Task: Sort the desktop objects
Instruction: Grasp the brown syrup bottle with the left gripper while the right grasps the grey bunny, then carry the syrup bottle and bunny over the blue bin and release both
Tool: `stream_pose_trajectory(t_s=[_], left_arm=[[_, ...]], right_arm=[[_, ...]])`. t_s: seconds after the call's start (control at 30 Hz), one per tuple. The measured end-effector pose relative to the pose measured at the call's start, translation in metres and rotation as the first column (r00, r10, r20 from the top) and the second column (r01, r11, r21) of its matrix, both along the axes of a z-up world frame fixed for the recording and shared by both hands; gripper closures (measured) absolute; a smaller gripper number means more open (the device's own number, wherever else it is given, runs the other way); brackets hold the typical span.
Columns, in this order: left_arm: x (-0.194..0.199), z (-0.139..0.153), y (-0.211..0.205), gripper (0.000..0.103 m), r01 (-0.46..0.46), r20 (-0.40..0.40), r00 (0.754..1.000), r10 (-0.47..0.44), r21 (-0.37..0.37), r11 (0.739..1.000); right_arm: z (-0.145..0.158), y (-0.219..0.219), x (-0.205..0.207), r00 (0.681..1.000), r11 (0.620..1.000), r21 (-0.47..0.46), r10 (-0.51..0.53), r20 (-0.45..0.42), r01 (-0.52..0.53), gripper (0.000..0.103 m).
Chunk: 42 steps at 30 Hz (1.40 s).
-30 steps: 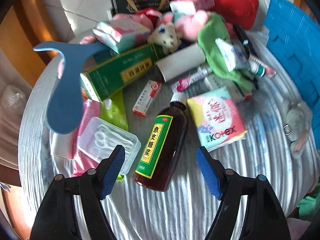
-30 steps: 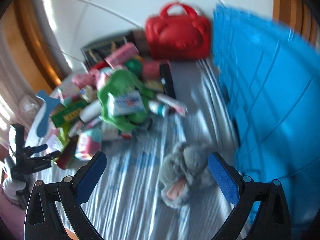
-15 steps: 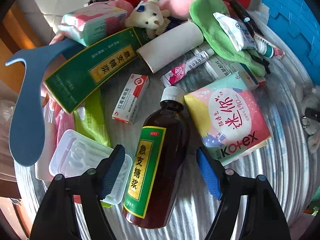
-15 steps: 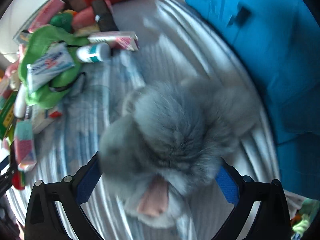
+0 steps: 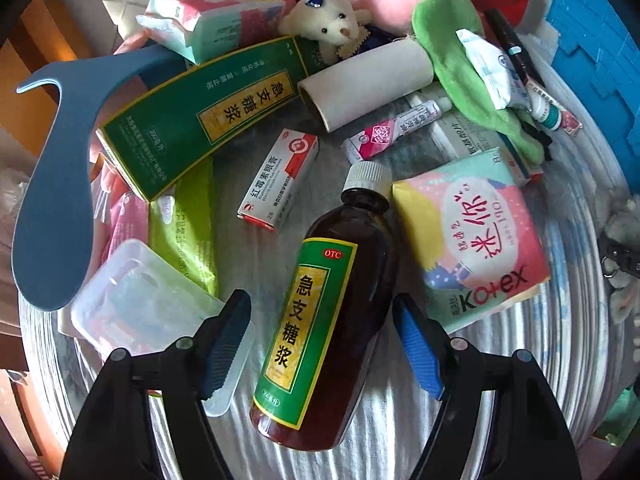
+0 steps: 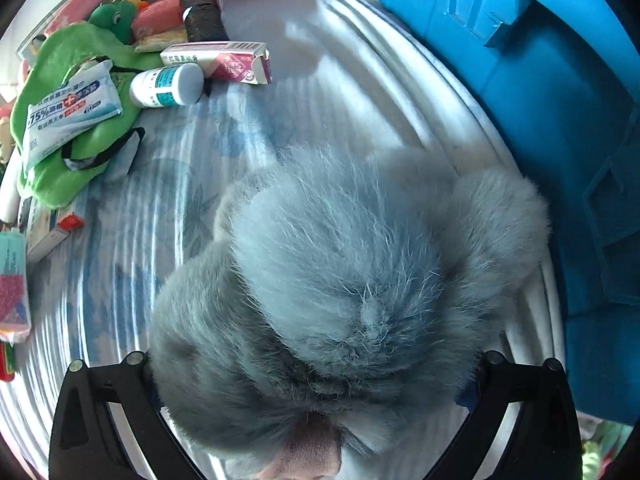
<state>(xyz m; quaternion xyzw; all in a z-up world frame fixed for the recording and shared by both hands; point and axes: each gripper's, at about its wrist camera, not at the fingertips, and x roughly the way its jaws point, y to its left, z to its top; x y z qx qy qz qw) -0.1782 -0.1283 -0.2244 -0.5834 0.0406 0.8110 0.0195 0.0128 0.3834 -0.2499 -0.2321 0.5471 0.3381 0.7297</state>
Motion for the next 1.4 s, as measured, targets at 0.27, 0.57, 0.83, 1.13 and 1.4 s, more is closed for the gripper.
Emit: stream_pose_trajectory(t_s=[0.27, 0.57, 0.83, 1.13, 1.4], left_arm=[[0.001, -0.027, -0.002, 0.051, -0.022, 0.059, 0.998, 0.019, 0.057, 0.998], [0.018, 0.021, 0.016, 0.052, -0.010, -0.150, 0.988, 0.021, 0.074, 0.997], [0.038, 0.138, 0.031, 0.052, 0.045, -0.354, 0.935, -0.011, 0.089, 0.995], [0.062, 0.236, 0.095, 0.052, 0.213, -0.552, 0.827, -0.105, 0.134, 0.968], [0.072, 0.290, 0.199, 0.052, 0.342, -0.651, 0.740, -0.171, 0.145, 0.928]], right_arm=[[0.013, -0.007, 0.000, 0.998, 0.999, 0.008, -0.046, 0.050, 0.045, 0.038], [0.063, -0.023, -0.018, 0.992, 0.990, 0.135, 0.011, 0.123, -0.027, 0.045], [0.166, -0.034, -0.056, 0.963, 0.938, 0.321, 0.039, 0.269, -0.127, 0.045], [0.289, -0.085, -0.072, 0.898, 0.841, 0.491, -0.017, 0.440, -0.225, 0.045], [0.340, -0.153, -0.029, 0.835, 0.836, 0.499, -0.097, 0.542, -0.227, 0.044]])
